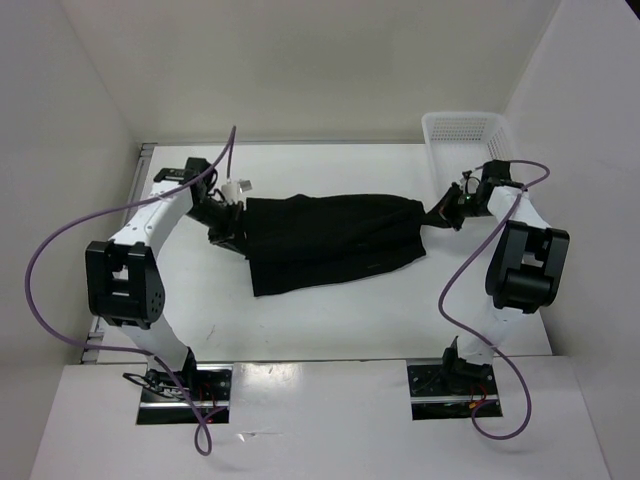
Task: Fold and stack the shorts
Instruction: Fold the shorts
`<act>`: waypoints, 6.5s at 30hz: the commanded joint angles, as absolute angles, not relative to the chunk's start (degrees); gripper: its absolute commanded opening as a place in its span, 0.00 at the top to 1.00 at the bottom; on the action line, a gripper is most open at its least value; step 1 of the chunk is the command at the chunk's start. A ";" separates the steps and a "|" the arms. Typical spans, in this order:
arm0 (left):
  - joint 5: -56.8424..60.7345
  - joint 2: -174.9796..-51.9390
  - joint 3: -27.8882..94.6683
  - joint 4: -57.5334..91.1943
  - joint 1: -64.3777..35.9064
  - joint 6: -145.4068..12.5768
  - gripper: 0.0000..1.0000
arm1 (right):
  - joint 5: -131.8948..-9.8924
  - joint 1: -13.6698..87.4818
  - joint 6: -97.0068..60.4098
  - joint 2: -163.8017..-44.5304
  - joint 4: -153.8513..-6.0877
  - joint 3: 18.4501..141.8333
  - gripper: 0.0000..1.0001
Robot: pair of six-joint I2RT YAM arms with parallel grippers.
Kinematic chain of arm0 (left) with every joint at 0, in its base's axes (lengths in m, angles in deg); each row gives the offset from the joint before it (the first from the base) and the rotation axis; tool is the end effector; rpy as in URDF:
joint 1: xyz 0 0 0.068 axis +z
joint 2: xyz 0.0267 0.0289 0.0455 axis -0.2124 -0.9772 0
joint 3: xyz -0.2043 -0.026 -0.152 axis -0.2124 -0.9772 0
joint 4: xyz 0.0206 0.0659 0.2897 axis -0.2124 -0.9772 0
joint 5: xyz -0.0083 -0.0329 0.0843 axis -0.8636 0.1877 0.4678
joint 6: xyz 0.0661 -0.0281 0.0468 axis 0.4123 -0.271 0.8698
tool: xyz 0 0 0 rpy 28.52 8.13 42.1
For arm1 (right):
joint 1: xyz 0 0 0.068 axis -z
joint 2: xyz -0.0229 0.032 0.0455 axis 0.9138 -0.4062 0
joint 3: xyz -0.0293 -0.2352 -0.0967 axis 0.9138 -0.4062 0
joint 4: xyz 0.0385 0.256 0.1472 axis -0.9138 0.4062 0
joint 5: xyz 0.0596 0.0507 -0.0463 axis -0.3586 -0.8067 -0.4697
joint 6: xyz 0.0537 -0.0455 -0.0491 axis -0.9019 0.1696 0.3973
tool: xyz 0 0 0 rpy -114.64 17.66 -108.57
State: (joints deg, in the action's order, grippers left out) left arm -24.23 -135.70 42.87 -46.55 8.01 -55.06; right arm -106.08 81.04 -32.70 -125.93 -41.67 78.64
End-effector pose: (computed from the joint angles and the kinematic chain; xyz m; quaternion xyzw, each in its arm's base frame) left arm 0.3676 -0.0702 0.2045 0.0662 0.9476 -0.2981 0.0943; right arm 0.4012 -0.0542 0.1507 0.2165 0.8900 0.3674 0.1611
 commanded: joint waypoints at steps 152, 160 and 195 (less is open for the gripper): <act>-18.19 -165.49 62.73 -14.90 8.75 -54.84 0.86 | -83.82 75.70 -32.05 -120.73 -43.39 64.62 1.00; -10.90 -162.95 60.98 -14.28 11.20 -54.84 1.00 | -83.82 75.70 -32.05 -120.73 -43.39 64.10 1.00; -19.15 -164.35 50.33 -22.45 8.31 -54.84 0.73 | -68.18 53.75 -30.38 -129.23 -31.71 94.84 1.00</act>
